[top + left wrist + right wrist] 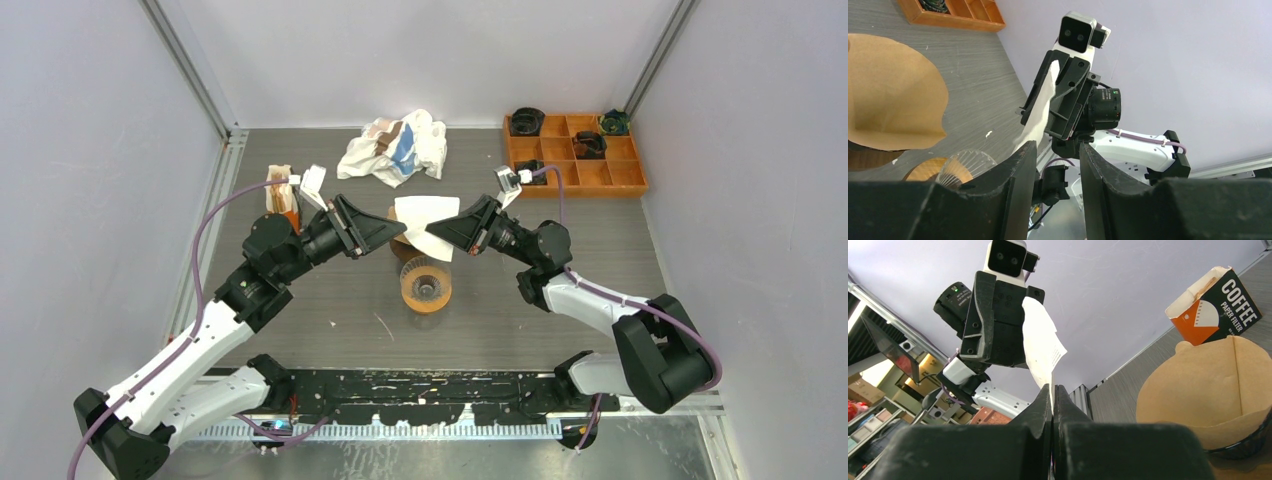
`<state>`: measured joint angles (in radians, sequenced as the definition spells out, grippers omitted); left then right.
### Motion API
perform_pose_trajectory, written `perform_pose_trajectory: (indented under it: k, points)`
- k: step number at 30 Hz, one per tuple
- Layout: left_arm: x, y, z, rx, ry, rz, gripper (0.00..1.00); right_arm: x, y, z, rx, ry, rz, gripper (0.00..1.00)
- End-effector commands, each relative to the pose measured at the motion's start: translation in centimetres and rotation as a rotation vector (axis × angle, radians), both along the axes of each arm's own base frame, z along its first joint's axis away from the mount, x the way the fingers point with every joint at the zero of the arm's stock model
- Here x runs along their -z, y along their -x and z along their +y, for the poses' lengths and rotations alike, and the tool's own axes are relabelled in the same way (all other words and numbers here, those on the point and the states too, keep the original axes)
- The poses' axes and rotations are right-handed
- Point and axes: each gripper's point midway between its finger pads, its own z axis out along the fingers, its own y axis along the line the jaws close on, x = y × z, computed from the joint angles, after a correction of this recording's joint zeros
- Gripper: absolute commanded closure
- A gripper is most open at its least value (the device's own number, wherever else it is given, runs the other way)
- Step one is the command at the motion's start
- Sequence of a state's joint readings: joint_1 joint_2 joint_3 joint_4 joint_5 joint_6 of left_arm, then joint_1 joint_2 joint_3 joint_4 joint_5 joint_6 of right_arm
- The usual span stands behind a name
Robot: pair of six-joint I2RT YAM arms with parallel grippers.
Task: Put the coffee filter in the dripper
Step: Place the coffee filter in the coffee dripper.
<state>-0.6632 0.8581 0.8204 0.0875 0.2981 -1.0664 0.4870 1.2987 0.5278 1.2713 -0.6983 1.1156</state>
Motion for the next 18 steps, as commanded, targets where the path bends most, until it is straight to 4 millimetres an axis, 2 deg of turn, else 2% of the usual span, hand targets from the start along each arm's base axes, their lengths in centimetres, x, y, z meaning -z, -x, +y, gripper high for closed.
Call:
perform_pose_trajectory:
  k: [1,13,18]
  points:
    - [-1.7,0.3,0.3,-0.007,0.023,-0.047,0.61,-1.0,-0.1,-0.4,0.031,-0.02,-0.053,0.99]
    - [-1.0,-0.2,0.2,-0.022,-0.006,-0.042,0.62,-1.6,0.4,-0.5,0.015,-0.026,-0.066,0.99]
    - [-0.5,-0.8,1.7,-0.108,-0.062,-0.051,0.62,-1.8,0.5,-0.6,0.019,-0.03,-0.074,0.99]
